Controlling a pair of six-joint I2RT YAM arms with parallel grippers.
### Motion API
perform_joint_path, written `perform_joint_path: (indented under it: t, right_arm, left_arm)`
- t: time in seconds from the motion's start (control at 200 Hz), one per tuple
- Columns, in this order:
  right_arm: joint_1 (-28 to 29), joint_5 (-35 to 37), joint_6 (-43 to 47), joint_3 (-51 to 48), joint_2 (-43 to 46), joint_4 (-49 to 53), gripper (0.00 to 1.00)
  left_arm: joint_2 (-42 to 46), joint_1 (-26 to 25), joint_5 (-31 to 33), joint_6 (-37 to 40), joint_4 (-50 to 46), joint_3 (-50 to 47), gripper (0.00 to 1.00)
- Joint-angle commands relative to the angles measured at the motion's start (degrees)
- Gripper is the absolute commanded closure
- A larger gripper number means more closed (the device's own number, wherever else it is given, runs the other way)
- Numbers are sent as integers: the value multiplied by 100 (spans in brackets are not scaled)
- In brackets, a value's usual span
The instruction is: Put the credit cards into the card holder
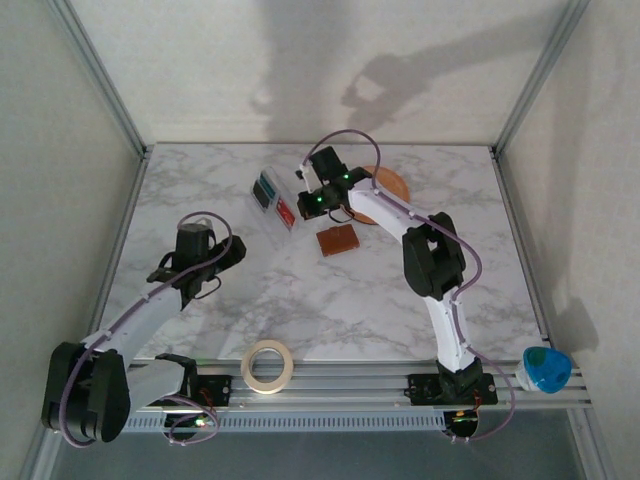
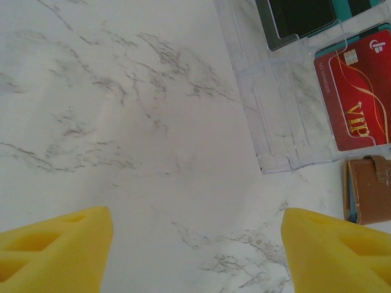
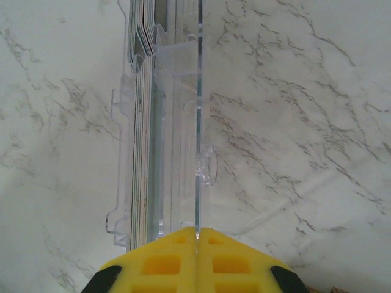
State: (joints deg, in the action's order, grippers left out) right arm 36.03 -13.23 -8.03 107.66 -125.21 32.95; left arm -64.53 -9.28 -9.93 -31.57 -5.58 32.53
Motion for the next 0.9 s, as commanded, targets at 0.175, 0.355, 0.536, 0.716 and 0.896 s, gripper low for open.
perform_joint_path:
  t: [0.175,0.355,0.536,0.716,0.896]
  right_arm:
    - [-299,351,-188,-632,884,100,66]
    - [-432,643,-644,-1610,1550,-106,46]
    - [-610,780,-455,-2234,1503,-120,1]
    - [-732,865,-256,-2105,1119,96,5]
    - [-846,514,-117,-1819,641,373,20]
  left_arm:
    - [18,-55,-466,-121,251,47,27]
    - [42,-73,-501,-86,106,112,27]
    - [131,-92,-481,-54,96,115,27]
    - [47,-112,-555,-33,97,189,27]
    - [2,-185,-731,-51,44,255,27]
